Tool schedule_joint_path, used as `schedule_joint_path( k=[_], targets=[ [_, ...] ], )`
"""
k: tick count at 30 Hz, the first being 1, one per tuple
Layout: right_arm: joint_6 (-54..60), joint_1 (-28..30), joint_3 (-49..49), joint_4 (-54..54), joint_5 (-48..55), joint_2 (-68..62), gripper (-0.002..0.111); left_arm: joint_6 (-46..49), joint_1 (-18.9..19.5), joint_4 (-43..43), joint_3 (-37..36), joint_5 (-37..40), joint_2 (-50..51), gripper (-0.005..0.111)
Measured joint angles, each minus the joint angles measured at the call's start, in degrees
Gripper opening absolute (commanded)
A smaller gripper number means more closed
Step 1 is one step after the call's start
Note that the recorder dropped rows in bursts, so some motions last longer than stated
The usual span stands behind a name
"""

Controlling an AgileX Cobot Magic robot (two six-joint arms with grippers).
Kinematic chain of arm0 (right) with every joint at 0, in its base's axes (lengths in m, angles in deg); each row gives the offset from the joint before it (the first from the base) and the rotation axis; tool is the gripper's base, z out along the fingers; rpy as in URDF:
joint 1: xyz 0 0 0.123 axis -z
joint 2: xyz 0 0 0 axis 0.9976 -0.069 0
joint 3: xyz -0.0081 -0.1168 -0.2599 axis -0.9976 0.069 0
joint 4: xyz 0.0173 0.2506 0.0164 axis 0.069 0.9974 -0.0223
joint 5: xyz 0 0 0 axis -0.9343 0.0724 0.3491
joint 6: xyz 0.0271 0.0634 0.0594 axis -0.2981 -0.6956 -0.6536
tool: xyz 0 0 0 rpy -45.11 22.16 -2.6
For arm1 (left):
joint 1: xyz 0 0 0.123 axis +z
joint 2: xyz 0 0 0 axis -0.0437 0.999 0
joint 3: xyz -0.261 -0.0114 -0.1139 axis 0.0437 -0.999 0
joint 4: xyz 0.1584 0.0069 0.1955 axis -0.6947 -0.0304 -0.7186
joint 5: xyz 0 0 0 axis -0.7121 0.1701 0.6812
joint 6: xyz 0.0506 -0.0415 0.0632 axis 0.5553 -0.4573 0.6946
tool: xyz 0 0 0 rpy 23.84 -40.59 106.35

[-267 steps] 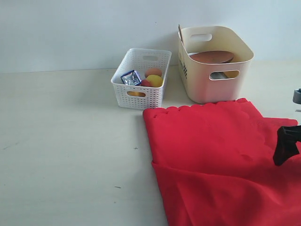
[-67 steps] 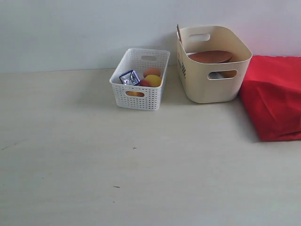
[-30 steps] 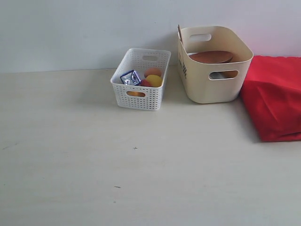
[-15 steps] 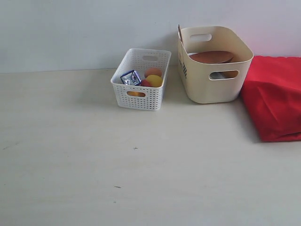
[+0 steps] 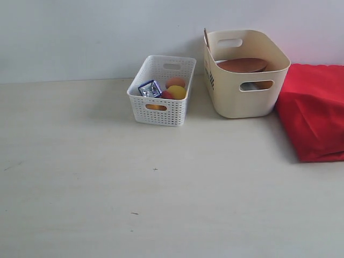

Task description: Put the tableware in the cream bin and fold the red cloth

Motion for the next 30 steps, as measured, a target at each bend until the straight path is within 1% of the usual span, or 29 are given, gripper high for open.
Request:
schedule_joint_path(
  k=[7, 11, 30],
  targets=[
    [-1.4, 0.0, 6.42, -2.37, -7.14, 0.0, 0.0, 0.0, 0.0, 0.0, 0.0, -0.01, 0.0, 0.0],
    [-1.4, 0.0, 7.13, -2.53, -10.24, 0.0, 0.0, 0.0, 0.0, 0.0, 0.0, -0.01, 0.0, 0.0],
    [-1.57, 0.0, 7.13, -2.53, -10.38, 0.0, 0.0, 0.0, 0.0, -0.73, 0.0, -0.12, 0.0, 0.0]
  ],
)
